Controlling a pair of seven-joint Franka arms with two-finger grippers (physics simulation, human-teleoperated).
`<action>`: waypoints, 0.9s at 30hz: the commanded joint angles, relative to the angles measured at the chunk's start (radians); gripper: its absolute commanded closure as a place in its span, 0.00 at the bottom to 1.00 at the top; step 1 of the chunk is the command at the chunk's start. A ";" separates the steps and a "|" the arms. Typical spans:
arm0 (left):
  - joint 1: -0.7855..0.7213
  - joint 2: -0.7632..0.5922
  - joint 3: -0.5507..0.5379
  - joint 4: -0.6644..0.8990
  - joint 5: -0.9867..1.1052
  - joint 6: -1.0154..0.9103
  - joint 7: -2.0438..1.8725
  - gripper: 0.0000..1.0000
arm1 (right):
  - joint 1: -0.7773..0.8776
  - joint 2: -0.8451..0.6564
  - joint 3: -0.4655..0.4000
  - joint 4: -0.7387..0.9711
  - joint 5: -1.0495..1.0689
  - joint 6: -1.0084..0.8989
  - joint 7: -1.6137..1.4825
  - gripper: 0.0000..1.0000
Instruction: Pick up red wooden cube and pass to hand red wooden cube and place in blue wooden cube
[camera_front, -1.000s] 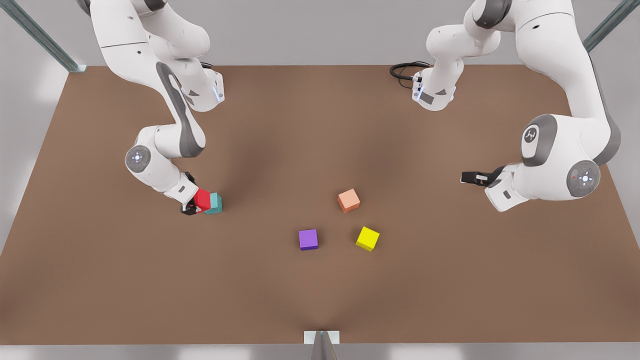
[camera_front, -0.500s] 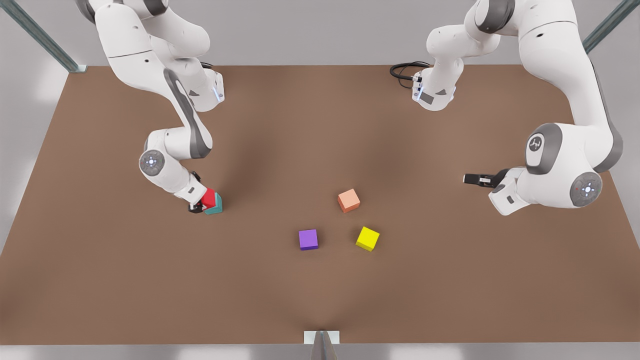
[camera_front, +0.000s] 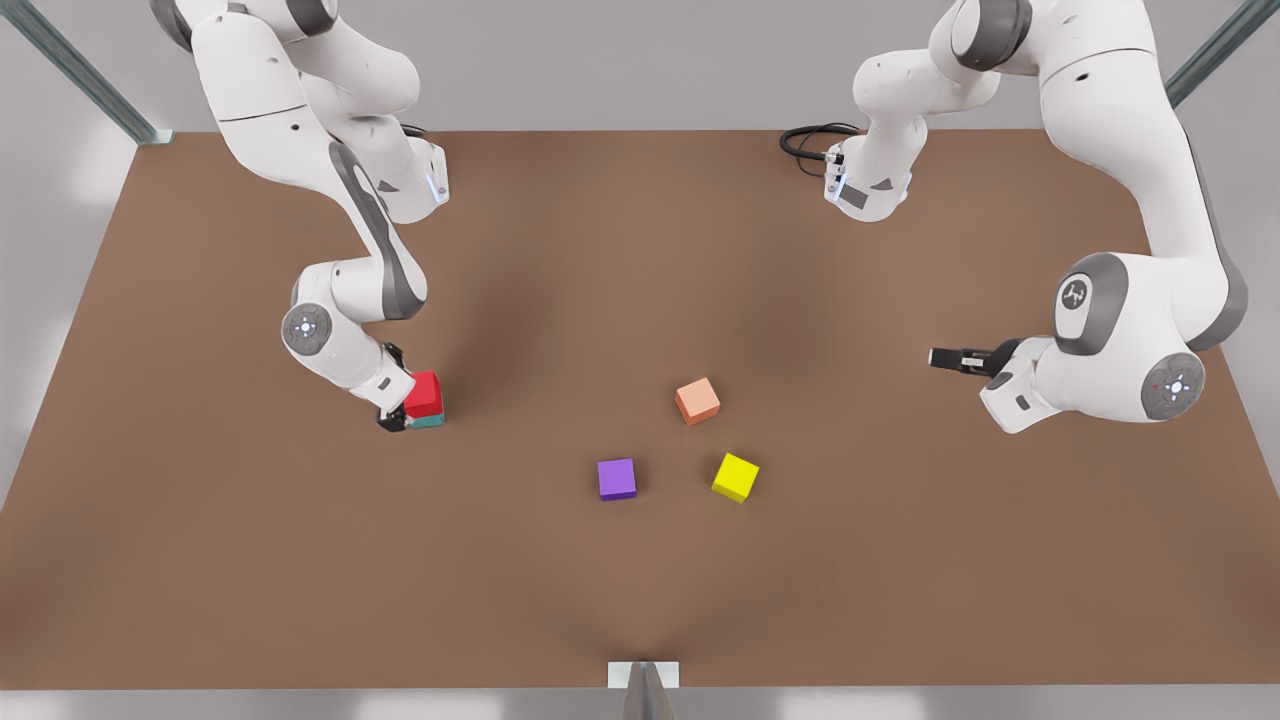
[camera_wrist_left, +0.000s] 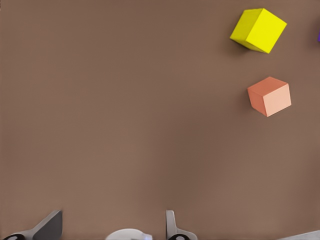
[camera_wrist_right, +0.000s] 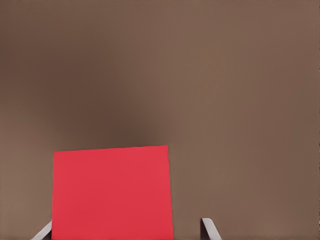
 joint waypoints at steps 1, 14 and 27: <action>0.000 -0.001 0.000 0.000 0.000 -0.005 -0.003 0.00 | -0.001 -0.001 0.000 0.002 0.000 -0.002 0.018 0.00; 0.000 0.004 0.000 0.000 0.000 -0.007 -0.004 0.00 | -0.001 -0.036 0.002 0.057 0.020 -0.163 0.021 0.00; -0.003 0.001 0.000 0.000 0.000 -0.019 -0.007 0.00 | -0.006 0.137 0.000 0.692 0.067 -0.827 1.473 0.00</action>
